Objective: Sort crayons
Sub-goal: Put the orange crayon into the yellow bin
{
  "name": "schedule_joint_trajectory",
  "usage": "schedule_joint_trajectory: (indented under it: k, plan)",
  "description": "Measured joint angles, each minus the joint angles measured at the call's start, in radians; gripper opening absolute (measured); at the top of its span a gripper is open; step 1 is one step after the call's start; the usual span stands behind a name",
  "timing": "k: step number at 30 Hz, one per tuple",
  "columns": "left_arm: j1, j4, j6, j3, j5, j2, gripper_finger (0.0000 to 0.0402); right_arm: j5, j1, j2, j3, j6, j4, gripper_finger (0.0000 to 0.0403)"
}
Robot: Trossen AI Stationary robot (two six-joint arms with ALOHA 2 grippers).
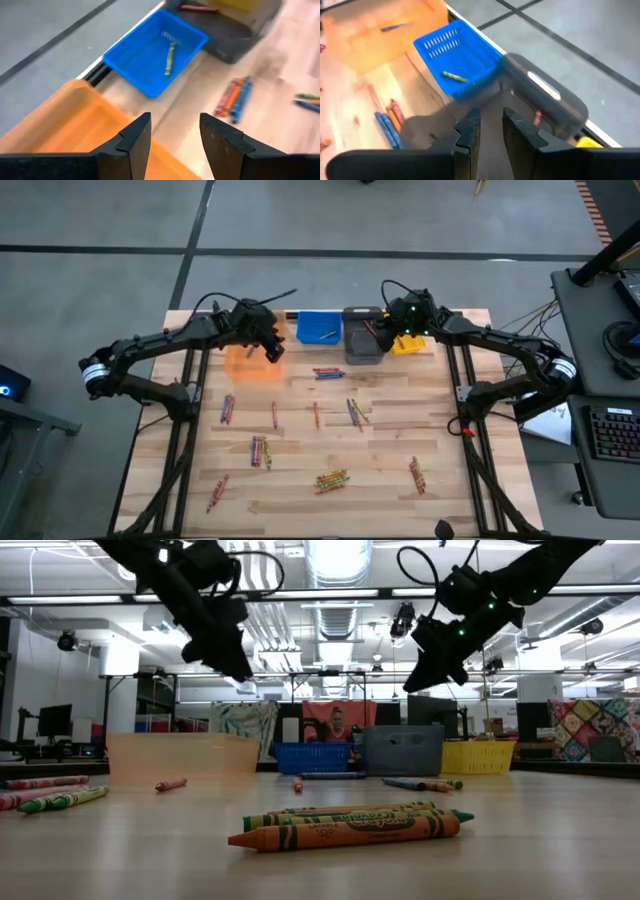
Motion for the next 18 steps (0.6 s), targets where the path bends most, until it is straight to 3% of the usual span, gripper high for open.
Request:
schedule_joint_trajectory:
  k: [18]
  plan:
    - [-0.36,-0.046,0.087,0.036,0.005,0.004,0.0151,0.001,0.247,-0.005,0.052,0.031,-0.023,0.0073]
